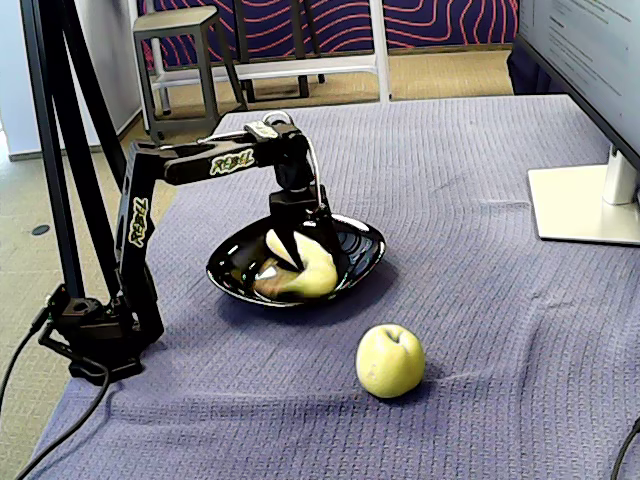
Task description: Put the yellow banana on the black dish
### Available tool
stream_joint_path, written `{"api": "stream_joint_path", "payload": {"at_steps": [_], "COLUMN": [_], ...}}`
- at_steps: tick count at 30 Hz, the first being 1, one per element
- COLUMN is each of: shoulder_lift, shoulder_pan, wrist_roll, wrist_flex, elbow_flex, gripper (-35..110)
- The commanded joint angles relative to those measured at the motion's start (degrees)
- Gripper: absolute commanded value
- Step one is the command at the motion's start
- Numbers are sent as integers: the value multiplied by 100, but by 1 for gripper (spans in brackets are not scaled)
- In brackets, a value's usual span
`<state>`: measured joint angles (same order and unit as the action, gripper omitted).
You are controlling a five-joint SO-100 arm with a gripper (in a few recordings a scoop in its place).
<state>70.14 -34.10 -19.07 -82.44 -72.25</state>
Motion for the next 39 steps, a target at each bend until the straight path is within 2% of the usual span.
{"api": "stream_joint_path", "payload": {"at_steps": [1, 18, 26, 32, 36, 39], "shoulder_lift": [360, 501, 747, 1450, 2426, 3050], "shoulder_pan": [-9, -9, -44, -70, 97, 334], "wrist_roll": [26, 149, 316, 501, 861, 1046], "wrist_flex": [35, 35, -264, -369, 123, 237], "elbow_flex": [18, 97, 703, 615, -97, -562], "gripper": [17, 17, 14, 10, 1, 0]}}
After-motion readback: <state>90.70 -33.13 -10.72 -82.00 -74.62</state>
